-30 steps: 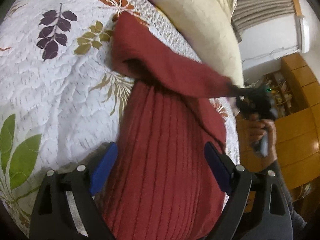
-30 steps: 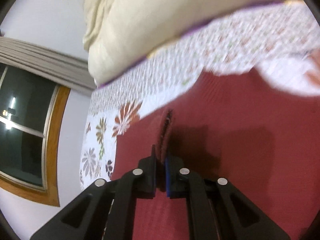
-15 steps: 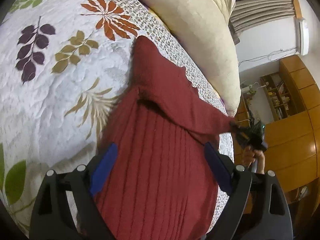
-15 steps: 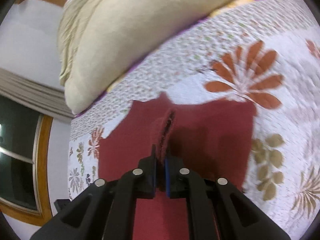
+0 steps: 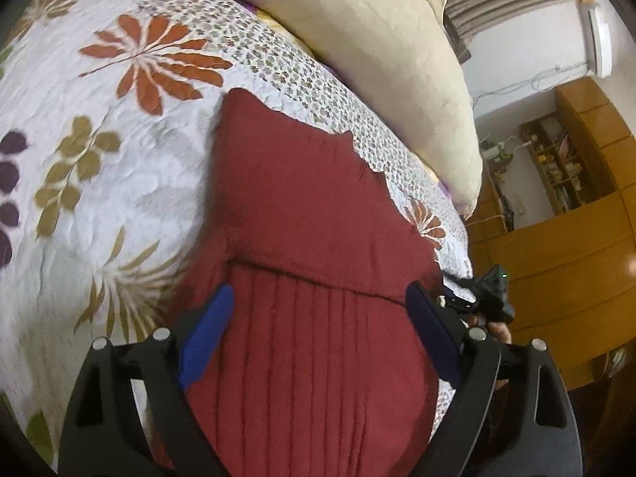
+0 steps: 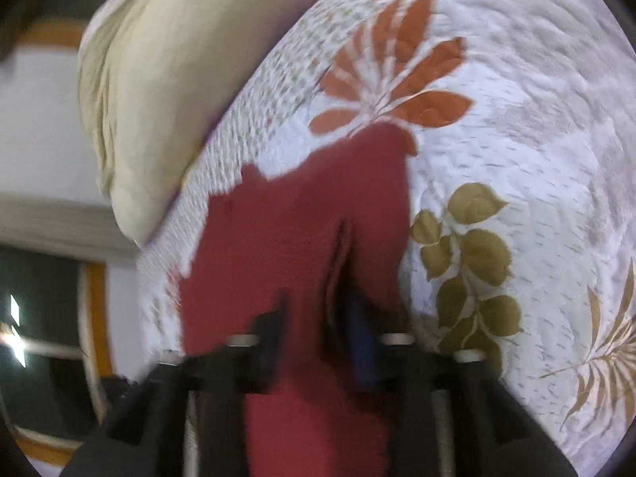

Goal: Fold small clothes

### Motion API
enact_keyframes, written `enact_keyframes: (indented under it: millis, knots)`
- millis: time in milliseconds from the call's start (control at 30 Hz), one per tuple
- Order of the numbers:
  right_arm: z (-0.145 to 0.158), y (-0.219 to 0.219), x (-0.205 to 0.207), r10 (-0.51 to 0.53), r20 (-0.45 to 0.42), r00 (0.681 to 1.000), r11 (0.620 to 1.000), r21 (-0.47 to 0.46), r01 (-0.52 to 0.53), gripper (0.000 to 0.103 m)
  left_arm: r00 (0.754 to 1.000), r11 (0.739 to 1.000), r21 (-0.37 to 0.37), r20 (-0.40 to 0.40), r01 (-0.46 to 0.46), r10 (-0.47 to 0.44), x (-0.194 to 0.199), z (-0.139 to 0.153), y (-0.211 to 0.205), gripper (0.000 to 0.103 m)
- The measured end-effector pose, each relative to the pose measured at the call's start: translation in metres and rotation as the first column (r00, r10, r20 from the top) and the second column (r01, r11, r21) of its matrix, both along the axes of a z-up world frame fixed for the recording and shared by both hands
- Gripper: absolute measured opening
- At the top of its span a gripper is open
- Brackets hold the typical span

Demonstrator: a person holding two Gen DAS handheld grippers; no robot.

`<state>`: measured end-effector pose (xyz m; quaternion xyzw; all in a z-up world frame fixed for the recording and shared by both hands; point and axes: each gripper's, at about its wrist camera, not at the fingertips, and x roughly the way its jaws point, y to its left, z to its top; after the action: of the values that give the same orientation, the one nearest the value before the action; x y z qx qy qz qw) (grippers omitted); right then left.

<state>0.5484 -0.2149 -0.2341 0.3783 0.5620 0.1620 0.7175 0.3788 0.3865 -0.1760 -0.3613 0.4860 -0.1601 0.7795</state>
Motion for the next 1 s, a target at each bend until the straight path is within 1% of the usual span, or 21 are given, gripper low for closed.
enact_keyframes:
  millis: [33,100,200,233,267,300,333,467,533,600,633,667,700,733,767,800,867,900,933,967,1000]
  knots:
    - [0.001,-0.004,0.001,-0.024,-0.005,1.000,0.999,0.026,0.024,0.048,1.000,1.000,0.012,0.002,0.007,-0.007,0.004,0.002,-0.002,0.087]
    - [0.003,-0.006,0.003,-0.034,-0.003,0.999,0.999,0.039,0.034,0.049,1.000,0.999,0.031,0.007,0.022,-0.022,0.011,0.006,-0.005,0.087]
    - [0.001,0.005,0.006,0.026,-0.021,0.999,1.000,0.018,-0.025,0.049,0.999,0.998,0.047,0.012,0.037,-0.038,0.022,0.010,-0.008,0.087]
    - [0.001,0.009,0.006,0.039,-0.025,0.999,0.999,-0.010,-0.040,0.041,0.999,0.998,0.046,0.011,0.044,-0.044,0.026,0.011,-0.010,0.087]
    - [0.001,0.012,0.006,0.047,-0.023,0.999,0.998,-0.045,-0.048,0.022,0.999,0.998,0.045,0.009,0.046,-0.047,0.028,0.010,-0.010,0.087]
    - [0.004,0.015,0.005,0.051,-0.008,0.999,0.995,-0.083,-0.052,0.010,0.999,0.998,0.047,0.008,0.047,-0.047,0.032,0.010,-0.011,0.087]
    - [0.008,0.015,0.003,0.044,0.010,0.999,0.991,-0.123,-0.042,0.006,0.999,0.998,0.042,0.009,0.044,-0.045,0.035,0.010,-0.010,0.087]
    - [0.013,0.006,-0.004,0.019,0.046,0.999,0.984,-0.178,-0.011,0.006,1.000,0.999,-0.031,-0.010,0.013,-0.014,0.056,0.003,-0.004,0.087]
    - [0.006,0.007,-0.005,0.042,0.031,0.999,0.978,-0.204,-0.035,0.007,0.999,0.999,-0.049,-0.038,0.006,-0.008,0.068,-0.004,-0.004,0.087]
    - [0.007,0.006,-0.005,0.053,0.034,0.998,0.978,-0.203,-0.046,0.013,0.999,0.999,-0.042,-0.047,0.009,-0.011,0.082,-0.010,-0.007,0.087]
    - [0.012,0.004,-0.006,0.041,0.055,0.998,0.977,-0.211,-0.029,0.021,0.999,0.999,-0.042,-0.044,0.018,-0.019,0.088,-0.011,-0.009,0.087]
    - [0.026,-0.002,-0.008,0.000,0.110,0.994,0.971,-0.236,0.026,0.030,0.999,0.998,-0.053,-0.034,0.025,-0.027,0.094,-0.011,-0.012,0.087]
    - [0.036,-0.005,-0.009,-0.030,0.153,0.988,0.966,-0.248,0.068,0.032,0.999,0.996,-0.077,-0.021,0.035,-0.036,0.102,-0.013,-0.013,0.087]
    - [0.044,-0.008,-0.008,-0.049,0.193,0.980,0.971,-0.221,0.092,0.033,0.999,0.995,-0.095,-0.019,0.040,-0.042,0.110,-0.015,-0.014,0.087]
    - [0.047,-0.007,-0.005,-0.047,0.204,0.978,0.983,-0.166,0.082,0.033,0.999,0.994,-0.105,-0.021,0.038,-0.040,0.118,-0.019,-0.014,0.087]
    - [0.046,-0.002,-0.001,-0.031,0.196,0.980,0.990,-0.132,0.058,0.033,0.999,0.995,-0.099,-0.025,0.024,-0.026,0.127,-0.024,-0.013,0.087]
    - [0.036,0.012,0.008,0.033,0.157,0.987,0.996,-0.084,-0.020,0.033,0.999,0.996,-0.086,-0.042,0.009,-0.013,0.143,-0.037,-0.011,0.087]
    - [0.024,0.021,0.013,0.071,0.119,0.990,0.995,-0.079,-0.061,0.033,0.997,0.997,-0.072,-0.075,-0.004,-0.001,0.152,-0.050,-0.009,0.087]
    - [0.012,0.026,0.017,0.084,0.087,0.993,0.992,-0.096,-0.075,0.033,0.994,0.998,-0.056,-0.109,-0.015,0.009,0.158,-0.062,-0.008,0.086]
    - [0.004,0.026,0.018,0.079,0.070,0.994,0.992,-0.105,-0.072,0.027,0.990,0.999,-0.043,-0.139,-0.026,0.019,0.162,-0.073,-0.007,0.084]
    - [-0.007,0.023,0.020,0.069,0.049,0.996,0.992,-0.108,-0.063,0.023,0.988,0.999,-0.038,-0.150,-0.031,0.025,0.166,-0.081,-0.006,0.084]
